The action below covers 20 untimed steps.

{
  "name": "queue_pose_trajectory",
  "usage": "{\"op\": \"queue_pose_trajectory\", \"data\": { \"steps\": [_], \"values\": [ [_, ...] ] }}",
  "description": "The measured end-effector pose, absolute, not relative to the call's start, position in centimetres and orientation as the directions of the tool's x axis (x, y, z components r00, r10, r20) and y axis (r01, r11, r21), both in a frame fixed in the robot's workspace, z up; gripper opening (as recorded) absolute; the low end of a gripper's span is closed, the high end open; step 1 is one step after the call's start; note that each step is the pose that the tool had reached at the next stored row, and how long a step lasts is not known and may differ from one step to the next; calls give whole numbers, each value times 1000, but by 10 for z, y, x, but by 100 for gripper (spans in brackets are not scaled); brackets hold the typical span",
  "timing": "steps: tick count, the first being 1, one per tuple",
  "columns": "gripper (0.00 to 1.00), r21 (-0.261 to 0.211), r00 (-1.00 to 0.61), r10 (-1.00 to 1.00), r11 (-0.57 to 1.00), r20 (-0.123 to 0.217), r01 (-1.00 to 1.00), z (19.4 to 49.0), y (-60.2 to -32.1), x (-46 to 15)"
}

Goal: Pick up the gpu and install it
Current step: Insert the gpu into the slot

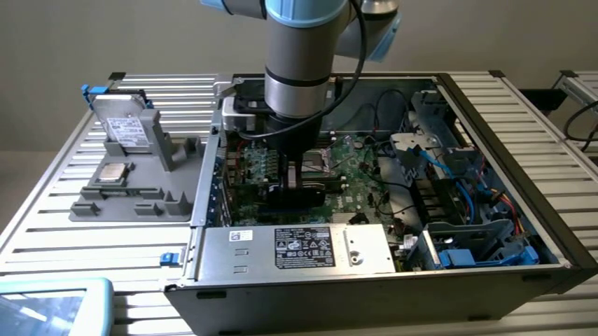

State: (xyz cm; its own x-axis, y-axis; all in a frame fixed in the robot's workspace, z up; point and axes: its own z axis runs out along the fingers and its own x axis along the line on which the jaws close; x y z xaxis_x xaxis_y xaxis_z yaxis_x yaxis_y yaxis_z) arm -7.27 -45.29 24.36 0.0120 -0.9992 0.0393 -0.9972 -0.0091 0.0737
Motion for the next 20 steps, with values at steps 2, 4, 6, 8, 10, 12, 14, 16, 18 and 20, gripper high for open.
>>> {"op": "queue_pose_trajectory", "data": {
  "steps": [2,4,6,8,10,12,14,16,18,20],
  "values": [
    [27,74,13,-999,-10,39,-997,243,-453,-73],
    [27,73,14,-999,-11,39,-997,243,-453,-73],
    [27,74,14,-999,-11,39,-997,243,-453,-73],
    [27,74,14,-999,-12,39,-997,243,-453,-73],
    [27,74,15,-999,-12,39,-997,243,-453,-73],
    [27,74,15,-999,-12,39,-997,243,-453,-73],
    [27,74,15,-999,-12,39,-997,242,-453,-73],
    [27,74,15,-999,-12,39,-997,242,-453,-73],
    [27,74,15,-999,-12,39,-997,242,-453,-73],
    [27,74,14,-999,-11,39,-997,241,-453,-73]
  ]
}}
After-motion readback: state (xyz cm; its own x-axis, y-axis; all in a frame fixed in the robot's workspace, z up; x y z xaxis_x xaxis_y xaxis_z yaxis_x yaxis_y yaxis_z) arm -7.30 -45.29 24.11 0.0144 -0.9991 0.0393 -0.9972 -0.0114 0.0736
